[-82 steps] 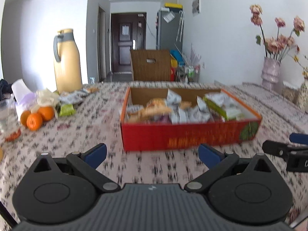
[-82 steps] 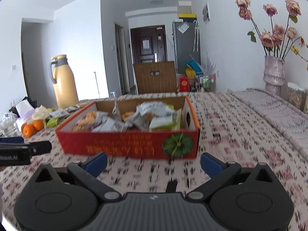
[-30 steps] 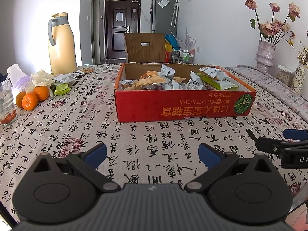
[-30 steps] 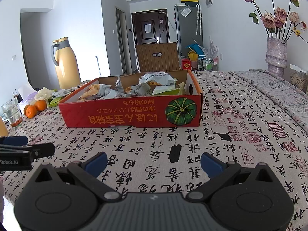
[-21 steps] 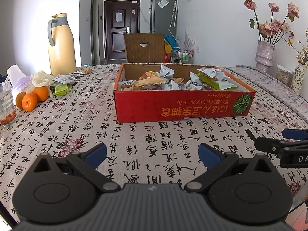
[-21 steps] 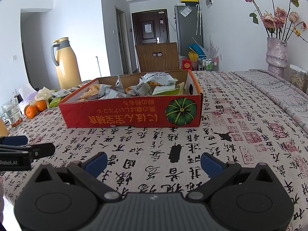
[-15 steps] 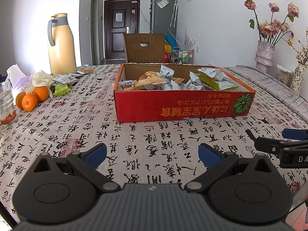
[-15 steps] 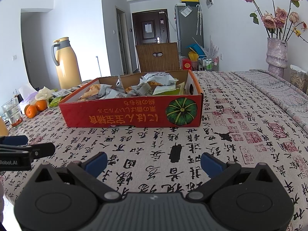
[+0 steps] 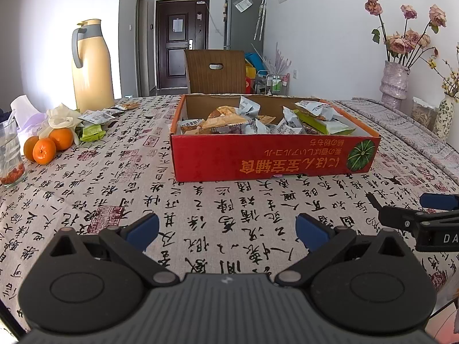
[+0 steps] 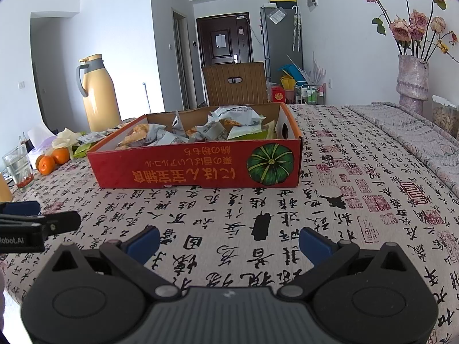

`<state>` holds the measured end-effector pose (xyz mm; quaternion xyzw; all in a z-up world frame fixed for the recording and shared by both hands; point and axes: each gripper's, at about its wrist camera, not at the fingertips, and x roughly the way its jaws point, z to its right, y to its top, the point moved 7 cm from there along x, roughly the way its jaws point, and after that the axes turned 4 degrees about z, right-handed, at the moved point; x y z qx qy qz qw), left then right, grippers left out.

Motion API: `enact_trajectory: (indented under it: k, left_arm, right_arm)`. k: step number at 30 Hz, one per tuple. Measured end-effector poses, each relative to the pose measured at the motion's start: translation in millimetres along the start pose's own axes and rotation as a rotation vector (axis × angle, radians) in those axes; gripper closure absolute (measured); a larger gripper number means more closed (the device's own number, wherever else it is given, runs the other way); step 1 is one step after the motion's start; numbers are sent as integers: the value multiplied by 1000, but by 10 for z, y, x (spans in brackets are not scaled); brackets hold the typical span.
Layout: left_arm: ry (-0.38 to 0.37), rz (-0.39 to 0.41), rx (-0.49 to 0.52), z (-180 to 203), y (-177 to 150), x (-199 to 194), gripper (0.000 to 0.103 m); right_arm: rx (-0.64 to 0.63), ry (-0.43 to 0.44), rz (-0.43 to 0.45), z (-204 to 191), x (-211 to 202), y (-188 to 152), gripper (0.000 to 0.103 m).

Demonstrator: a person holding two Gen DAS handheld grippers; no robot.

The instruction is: Organize snacks

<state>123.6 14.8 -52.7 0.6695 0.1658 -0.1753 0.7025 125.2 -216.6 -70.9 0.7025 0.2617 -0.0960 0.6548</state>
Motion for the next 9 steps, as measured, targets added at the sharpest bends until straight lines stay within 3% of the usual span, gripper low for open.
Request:
enact_trajectory:
  k: [9]
  left_arm:
    - [-13,2,-1,2,-9,8,0]
  right_arm:
    - [1,0,-2,-3,-4,-7,0]
